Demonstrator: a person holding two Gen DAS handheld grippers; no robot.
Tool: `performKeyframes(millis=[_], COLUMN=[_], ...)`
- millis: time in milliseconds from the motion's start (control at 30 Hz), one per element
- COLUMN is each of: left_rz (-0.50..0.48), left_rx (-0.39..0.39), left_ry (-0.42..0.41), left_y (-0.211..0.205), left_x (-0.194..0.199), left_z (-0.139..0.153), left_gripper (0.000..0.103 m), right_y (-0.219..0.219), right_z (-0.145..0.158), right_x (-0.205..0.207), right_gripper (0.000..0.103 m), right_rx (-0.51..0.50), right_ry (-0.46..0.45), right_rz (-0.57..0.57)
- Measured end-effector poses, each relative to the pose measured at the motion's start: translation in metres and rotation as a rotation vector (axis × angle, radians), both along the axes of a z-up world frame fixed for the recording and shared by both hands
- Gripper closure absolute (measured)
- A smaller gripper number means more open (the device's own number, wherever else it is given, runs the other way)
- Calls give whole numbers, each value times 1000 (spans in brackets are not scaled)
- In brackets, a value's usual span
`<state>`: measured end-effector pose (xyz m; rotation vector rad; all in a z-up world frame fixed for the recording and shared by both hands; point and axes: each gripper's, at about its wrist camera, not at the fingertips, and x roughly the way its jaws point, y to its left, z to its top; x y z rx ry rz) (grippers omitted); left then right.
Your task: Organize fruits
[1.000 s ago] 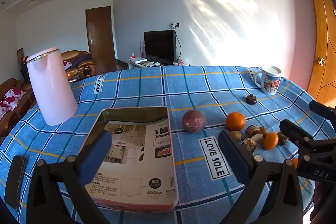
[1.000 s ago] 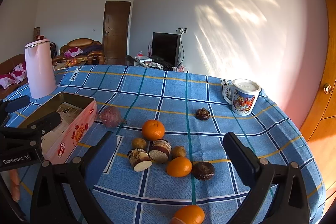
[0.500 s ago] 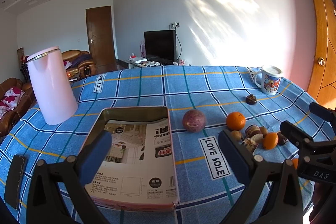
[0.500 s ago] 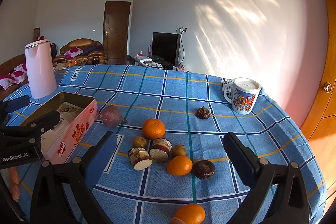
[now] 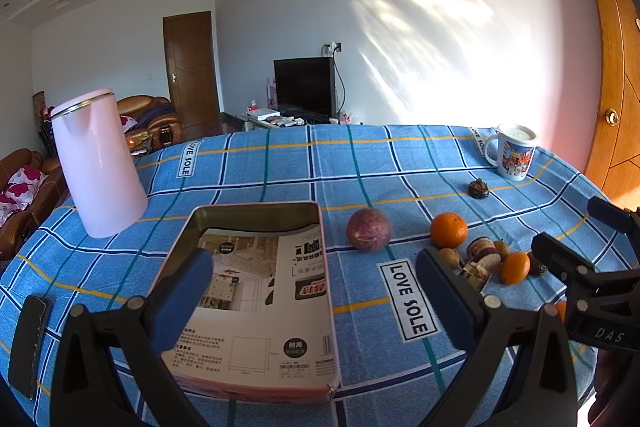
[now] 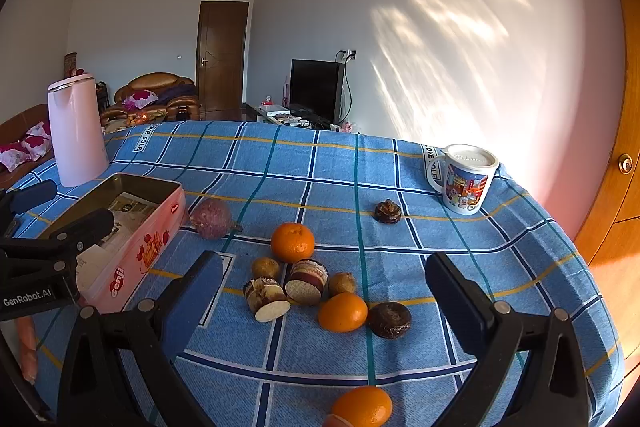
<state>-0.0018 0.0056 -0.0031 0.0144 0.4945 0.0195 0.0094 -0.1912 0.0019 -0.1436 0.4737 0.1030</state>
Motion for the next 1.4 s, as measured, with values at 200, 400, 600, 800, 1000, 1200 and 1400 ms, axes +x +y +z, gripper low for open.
performKeyframes(millis=[200, 400, 600, 800, 1000, 1200, 1400], left_rz=[1, 0, 0, 0, -35, -118, -162], left_rx=[0, 0, 0, 4, 15, 30, 79], left_ry=[0, 1, 2, 9, 20, 38, 47], left_y=[0, 0, -1, -6, -22, -52, -72], left_x=[0, 0, -1, -1, -4, -6, -6], left_z=[0, 0, -1, -4, -12, -22, -25], left_gripper=[0, 0, 0, 0, 0, 0, 0], right_y=[0, -1, -3, -8, -30, -53, -57], right_z=[0, 0, -2, -2, -16, -45, -72], right_x=[0, 0, 2, 1, -15, -36, -30], right_gripper=[1, 1, 1, 1, 1, 1, 29], right_rx=[0, 0, 1, 4, -1, 36, 84], right_ry=[0, 1, 6, 9, 11, 70, 175], right_rz=[0, 0, -5, -3, -14, -8, 46])
